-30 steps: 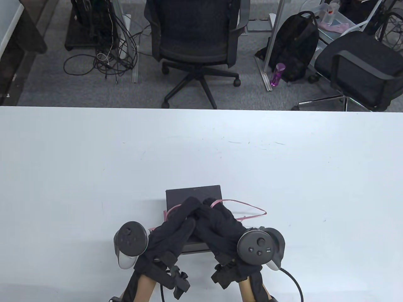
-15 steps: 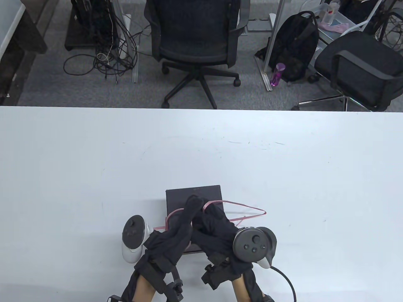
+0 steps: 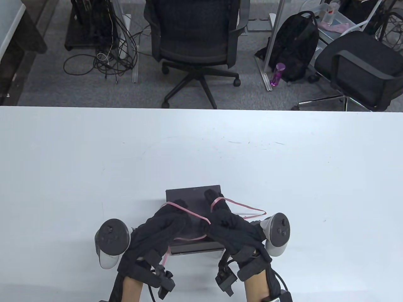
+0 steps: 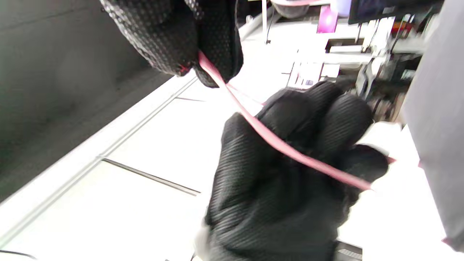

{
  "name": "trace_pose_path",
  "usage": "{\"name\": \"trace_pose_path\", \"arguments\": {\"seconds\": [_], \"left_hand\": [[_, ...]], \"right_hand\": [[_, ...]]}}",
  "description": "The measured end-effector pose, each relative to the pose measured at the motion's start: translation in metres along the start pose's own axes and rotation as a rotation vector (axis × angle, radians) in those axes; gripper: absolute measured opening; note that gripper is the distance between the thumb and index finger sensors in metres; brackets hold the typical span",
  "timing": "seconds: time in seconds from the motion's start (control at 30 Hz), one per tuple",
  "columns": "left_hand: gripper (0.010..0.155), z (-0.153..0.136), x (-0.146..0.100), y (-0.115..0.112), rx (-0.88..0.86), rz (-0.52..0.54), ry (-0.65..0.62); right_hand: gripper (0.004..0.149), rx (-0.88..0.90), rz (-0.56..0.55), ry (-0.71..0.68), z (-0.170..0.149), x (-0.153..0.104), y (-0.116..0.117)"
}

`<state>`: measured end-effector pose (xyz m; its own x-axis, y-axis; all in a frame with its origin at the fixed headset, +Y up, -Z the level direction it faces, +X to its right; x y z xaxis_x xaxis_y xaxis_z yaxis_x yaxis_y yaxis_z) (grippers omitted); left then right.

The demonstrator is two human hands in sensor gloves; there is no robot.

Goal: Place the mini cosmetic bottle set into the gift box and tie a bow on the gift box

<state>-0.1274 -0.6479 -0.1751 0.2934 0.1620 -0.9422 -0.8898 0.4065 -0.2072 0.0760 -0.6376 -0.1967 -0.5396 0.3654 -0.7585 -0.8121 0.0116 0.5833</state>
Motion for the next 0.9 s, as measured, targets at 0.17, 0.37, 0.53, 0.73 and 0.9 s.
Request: {"name": "trace_pose_path", "arguments": {"seconds": [0.17, 0.37, 0.53, 0.73, 0.9], "left_hand": [[0.07, 0.0, 0.006, -0.022, 0.054, -0.035, 0.003], [0.068, 0.003, 0.004, -0.028, 0.045, 0.101, -0.047], [0.045, 0.008, 0.002, -0.015, 0.024, 0.082, -0.091], [0.042, -0.006, -0.006, 0.01, 0.139, -0.298, 0.086], [0.042, -0.046, -0.012, 0.051, 0.199, -0.158, 0.292]], "right_hand": [[0.037, 0.048, 0.072, -0.05, -0.002, 0.005, 0.02], [0.038, 0.031, 0.116, -0.046, -0.001, 0.006, 0.037], [0.038, 0.03, 0.115, -0.057, 0.009, 0.006, 0.032], [0.038, -0.437, 0.068, 0.181, 0.023, -0.01, -0.016], [0.038, -0.771, -0.093, 0.488, 0.01, -0.029, -0.066]]}}
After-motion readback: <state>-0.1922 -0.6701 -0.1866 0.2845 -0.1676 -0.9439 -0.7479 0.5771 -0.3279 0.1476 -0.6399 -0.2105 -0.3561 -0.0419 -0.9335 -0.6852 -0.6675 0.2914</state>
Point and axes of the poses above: the tracker on the back of each hand, its own z axis roughly to the thumb side, its own x axis roughly from the wrist to the fingertips, y = z × x, the point moved 5 cm from there along x, roughly from the wrist to the fingertips, and after that the axes turned 3 degrees about z, right-handed, at the moved point
